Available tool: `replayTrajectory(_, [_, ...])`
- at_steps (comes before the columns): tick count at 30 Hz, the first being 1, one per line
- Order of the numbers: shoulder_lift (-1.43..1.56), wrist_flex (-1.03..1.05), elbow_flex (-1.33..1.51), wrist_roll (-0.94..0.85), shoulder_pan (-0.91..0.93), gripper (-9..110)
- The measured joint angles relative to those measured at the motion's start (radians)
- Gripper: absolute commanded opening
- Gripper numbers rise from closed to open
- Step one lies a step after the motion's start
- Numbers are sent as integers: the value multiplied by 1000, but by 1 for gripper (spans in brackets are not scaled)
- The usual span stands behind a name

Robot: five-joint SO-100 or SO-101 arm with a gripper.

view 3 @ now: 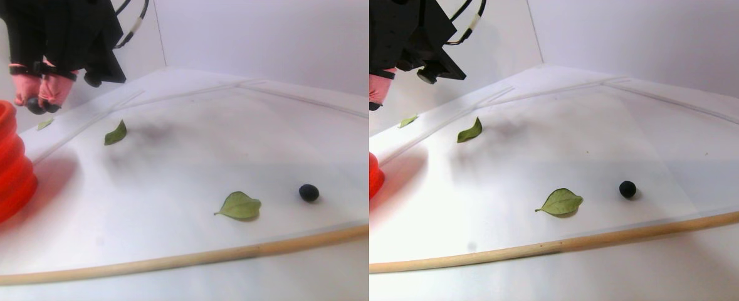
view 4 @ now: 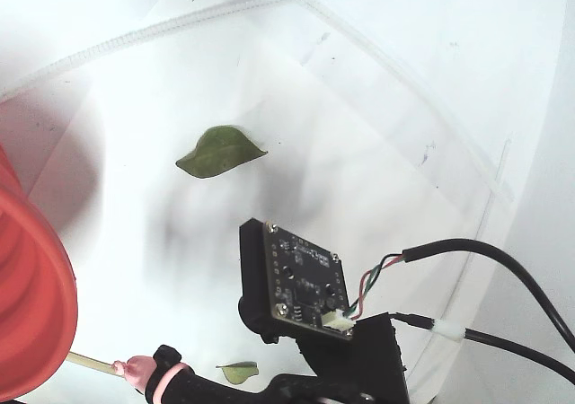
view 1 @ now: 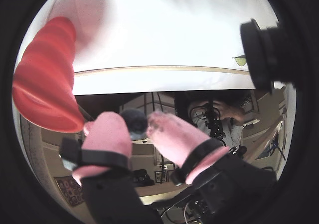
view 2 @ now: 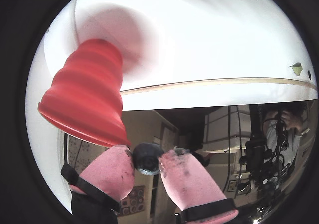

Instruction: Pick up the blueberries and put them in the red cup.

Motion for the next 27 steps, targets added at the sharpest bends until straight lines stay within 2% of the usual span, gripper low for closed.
replayTrajectory(27, [-129, -184, -66, 170, -198, 9])
